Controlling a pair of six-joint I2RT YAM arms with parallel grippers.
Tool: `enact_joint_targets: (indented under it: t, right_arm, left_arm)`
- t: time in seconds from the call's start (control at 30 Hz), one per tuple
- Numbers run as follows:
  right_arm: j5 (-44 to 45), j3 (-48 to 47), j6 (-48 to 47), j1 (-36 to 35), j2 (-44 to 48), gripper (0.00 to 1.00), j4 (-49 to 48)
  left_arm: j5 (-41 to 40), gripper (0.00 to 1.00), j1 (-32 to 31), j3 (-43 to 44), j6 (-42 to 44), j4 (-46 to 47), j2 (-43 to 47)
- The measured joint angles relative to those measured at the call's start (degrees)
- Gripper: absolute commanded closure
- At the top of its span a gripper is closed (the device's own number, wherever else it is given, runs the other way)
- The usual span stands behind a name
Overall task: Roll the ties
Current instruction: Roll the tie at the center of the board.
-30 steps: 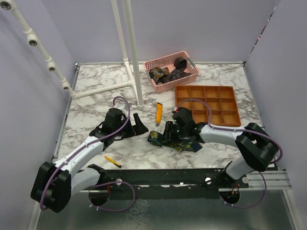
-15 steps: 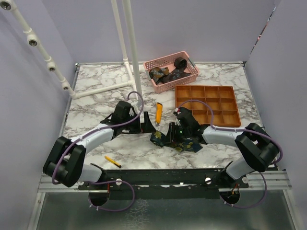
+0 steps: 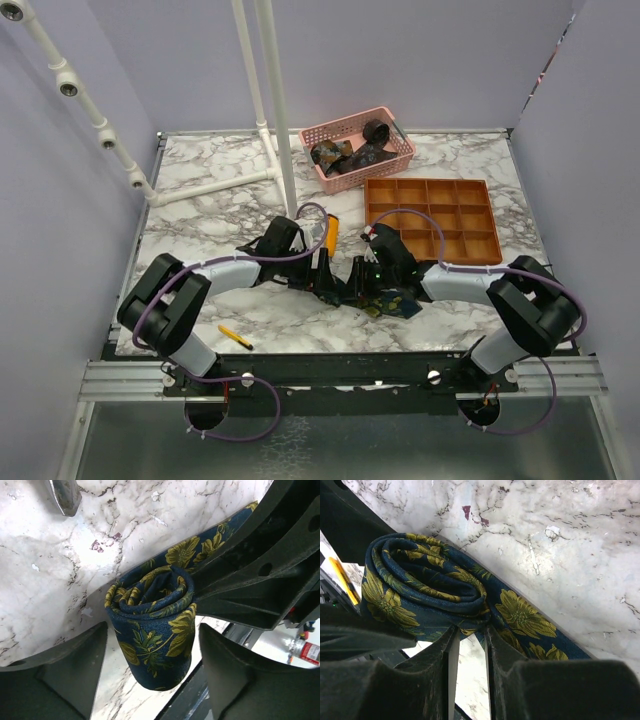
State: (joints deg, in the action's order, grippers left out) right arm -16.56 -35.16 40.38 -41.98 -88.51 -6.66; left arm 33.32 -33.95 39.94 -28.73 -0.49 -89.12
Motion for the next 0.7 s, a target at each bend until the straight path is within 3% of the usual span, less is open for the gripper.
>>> enact_joint_targets:
  t: [0.17, 0.3, 0.4, 0.57, 0.7]
  right_arm:
    - [-0.5, 0.0, 0.0, 0.0, -0.2, 0.75, -0.3]
    - [-0.9, 0.0, -0.1, 0.1, -0.3, 0.74, -0.3]
    - [-0.9, 0.0, -0.1, 0.1, -0.3, 0.66, -0.3]
    - [-0.7, 0.0, 0.1, 0.1, 1.8, 0.44, 1.4]
    - [2.1, 0.7, 0.0, 0.1, 7.6, 0.42, 7.4]
  left_arm:
    - [0.5, 0.43, 0.1, 0.7, 1.0, 0.0, -1.7]
    - [0.5, 0.75, 0.1, 2.1, 1.3, 0.0, -3.4]
    - [0.3, 1.00, 0.0, 2.4, 0.9, 0.0, -3.7]
    - [-3.5, 1.00, -1.2, 2.1, -0.7, -0.3, -1.5]
    - [-11.1, 1.00, -3.0, 1.2, -2.5, -4.0, 4.0]
